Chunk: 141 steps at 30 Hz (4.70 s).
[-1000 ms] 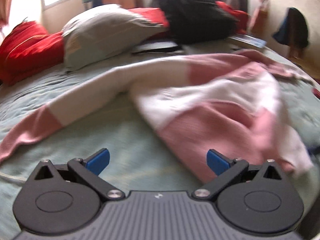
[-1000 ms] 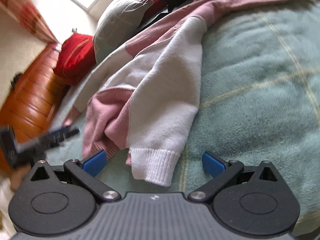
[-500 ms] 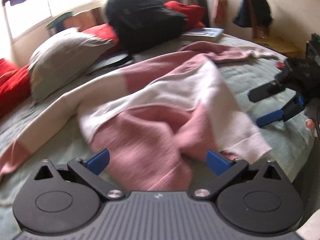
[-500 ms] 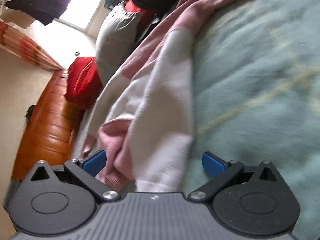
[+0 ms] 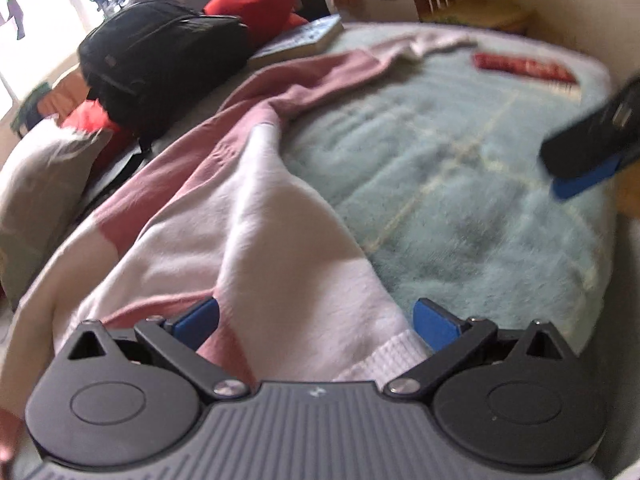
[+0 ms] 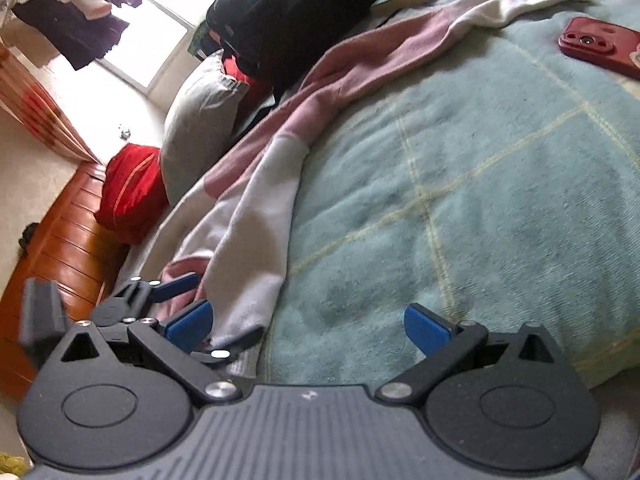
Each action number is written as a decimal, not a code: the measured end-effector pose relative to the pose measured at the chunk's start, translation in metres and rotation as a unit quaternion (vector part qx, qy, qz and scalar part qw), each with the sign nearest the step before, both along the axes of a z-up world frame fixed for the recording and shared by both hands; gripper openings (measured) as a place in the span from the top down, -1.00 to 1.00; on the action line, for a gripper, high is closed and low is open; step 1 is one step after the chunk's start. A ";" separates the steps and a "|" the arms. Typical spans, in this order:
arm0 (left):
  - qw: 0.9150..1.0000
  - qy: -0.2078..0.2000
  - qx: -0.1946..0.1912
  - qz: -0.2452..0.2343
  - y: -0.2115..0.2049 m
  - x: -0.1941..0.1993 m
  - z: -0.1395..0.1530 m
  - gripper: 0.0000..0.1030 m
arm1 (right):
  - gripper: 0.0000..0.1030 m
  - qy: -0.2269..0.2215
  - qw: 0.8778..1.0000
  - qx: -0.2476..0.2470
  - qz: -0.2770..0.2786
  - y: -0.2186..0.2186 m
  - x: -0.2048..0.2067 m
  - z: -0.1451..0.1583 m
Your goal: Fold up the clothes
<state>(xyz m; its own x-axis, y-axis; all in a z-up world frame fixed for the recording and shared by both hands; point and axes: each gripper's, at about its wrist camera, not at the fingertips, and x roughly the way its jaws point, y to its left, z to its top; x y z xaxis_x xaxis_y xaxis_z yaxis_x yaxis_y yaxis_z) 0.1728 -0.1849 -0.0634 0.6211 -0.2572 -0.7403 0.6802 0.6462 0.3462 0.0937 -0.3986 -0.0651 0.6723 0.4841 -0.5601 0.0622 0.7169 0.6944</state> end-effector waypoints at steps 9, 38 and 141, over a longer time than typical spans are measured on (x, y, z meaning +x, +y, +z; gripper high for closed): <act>0.996 -0.059 0.052 0.038 0.000 0.016 -0.001 -0.99 | -1.00 0.007 1.000 0.026 -0.004 -0.005 -0.002 -0.014; 1.000 -0.006 0.016 0.010 0.025 0.046 0.023 -0.99 | -1.00 0.025 0.998 0.032 0.056 0.040 0.015 -0.012; 0.978 0.005 -0.102 0.180 0.178 0.055 0.028 -0.99 | 0.78 -0.065 0.989 0.127 -0.025 0.093 0.126 -0.100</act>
<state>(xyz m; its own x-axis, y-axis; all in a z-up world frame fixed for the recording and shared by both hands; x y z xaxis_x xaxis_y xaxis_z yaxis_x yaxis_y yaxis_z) 0.2282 -0.0065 -0.0353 0.6913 -0.1653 -0.7034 0.3982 0.8995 0.1799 0.2196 -0.3052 -0.1647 0.7575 0.5625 -0.3313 -0.0083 0.5157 0.8567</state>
